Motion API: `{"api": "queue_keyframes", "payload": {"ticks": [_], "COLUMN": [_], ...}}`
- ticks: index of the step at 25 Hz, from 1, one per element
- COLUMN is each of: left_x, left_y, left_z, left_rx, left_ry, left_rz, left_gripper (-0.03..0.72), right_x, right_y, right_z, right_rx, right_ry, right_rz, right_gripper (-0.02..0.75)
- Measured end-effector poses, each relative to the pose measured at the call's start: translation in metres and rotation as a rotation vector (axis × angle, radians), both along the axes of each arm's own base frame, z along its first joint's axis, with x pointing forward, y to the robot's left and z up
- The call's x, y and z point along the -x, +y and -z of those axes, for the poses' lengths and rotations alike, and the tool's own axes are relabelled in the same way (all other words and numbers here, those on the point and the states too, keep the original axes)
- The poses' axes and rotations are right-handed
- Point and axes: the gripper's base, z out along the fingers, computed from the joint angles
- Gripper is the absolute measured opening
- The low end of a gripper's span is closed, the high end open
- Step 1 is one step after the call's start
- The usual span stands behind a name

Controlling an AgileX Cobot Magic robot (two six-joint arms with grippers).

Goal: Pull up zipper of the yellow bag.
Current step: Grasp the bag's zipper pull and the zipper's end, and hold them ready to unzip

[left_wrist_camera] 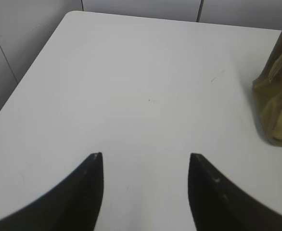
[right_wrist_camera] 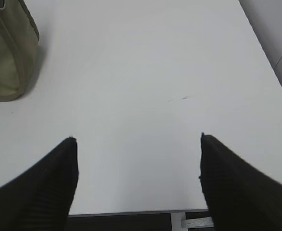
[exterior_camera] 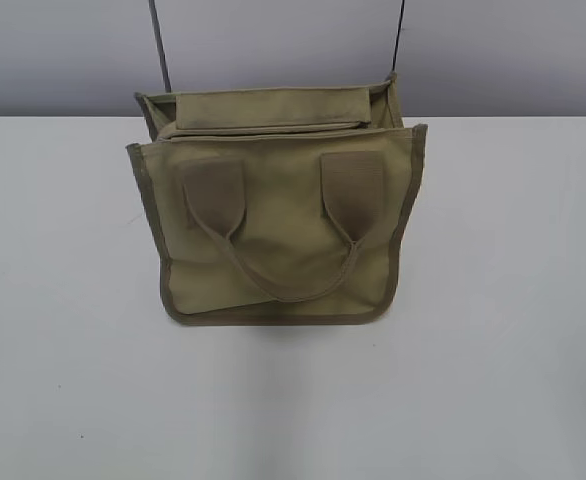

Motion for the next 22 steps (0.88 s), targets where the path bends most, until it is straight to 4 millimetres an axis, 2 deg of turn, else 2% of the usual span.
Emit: {"api": "queue_keyframes", "payload": {"ticks": [22], "left_x": [0.0], "left_y": [-0.0002], "left_z": [0.0], "left_rx": [0.002], "left_ry": [0.0], "left_rz": [0.001], "left_gripper": [0.436], "right_x": [0.0], "right_y": [0.0], "right_z": [0.0], "right_rx": [0.0], "right_ry": [0.0], "right_rz": [0.0], "right_gripper": [0.577]}}
